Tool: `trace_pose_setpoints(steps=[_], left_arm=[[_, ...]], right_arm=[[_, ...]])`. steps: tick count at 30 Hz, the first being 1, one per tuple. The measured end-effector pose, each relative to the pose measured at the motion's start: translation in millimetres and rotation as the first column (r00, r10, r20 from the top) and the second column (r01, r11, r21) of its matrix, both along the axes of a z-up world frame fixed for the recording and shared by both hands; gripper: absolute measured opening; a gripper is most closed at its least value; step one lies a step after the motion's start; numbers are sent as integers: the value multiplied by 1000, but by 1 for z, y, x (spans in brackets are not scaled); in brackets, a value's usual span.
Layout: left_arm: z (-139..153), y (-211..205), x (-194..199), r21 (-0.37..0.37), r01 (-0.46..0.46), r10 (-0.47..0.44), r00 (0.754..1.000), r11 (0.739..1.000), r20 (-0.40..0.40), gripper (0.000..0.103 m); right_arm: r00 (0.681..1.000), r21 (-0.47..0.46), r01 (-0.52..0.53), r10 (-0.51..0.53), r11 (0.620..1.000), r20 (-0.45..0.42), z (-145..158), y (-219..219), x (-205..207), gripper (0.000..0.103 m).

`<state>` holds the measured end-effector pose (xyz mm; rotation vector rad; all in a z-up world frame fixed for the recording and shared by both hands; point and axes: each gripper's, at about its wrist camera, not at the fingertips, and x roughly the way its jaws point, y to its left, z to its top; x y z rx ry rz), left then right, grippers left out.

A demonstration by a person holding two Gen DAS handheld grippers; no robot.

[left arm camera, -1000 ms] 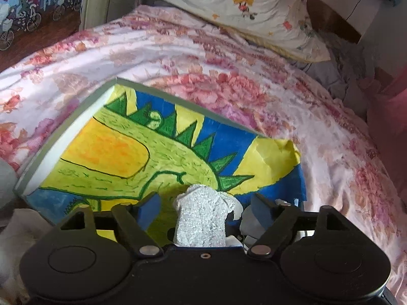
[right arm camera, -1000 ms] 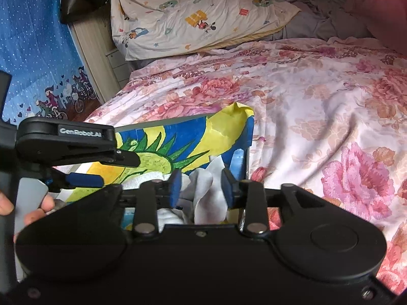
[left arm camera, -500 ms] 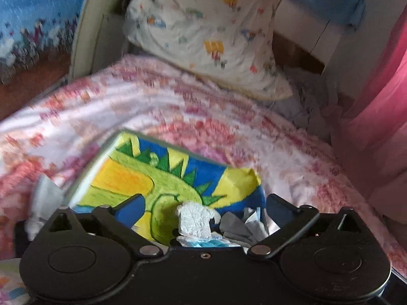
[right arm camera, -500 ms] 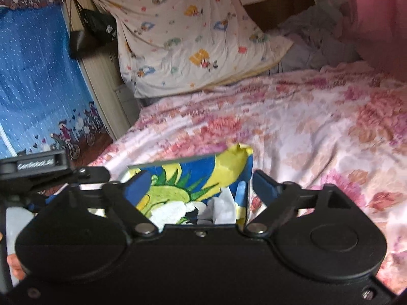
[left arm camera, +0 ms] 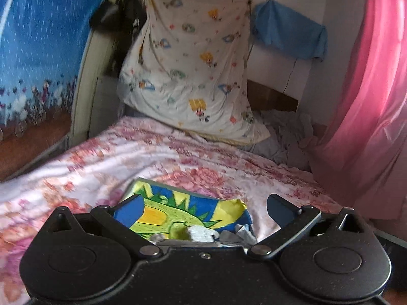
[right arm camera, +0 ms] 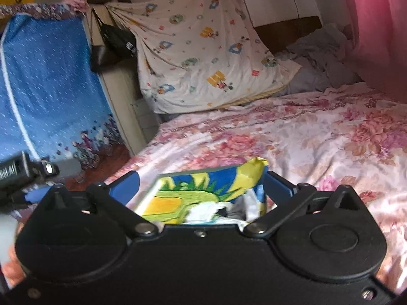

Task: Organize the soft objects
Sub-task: 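Open both grippers to release the items and lift away, then grasp the yellow cloth with the left gripper while the right gripper grasps the orange silicone piece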

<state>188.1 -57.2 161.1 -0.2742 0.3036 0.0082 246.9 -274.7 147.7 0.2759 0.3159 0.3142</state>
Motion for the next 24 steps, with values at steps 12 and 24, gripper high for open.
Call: trace_pose_setpoints(steps=[12, 24], left_arm=[[-28, 27, -90, 96, -22, 16, 998, 995, 66, 102], [-85, 38, -114, 130, 11, -18, 998, 991, 52, 102]], right_arm=[[999, -68, -2, 6, 998, 52, 0, 25, -78, 102], [999, -119, -26, 29, 993, 27, -45, 51, -103, 102]])
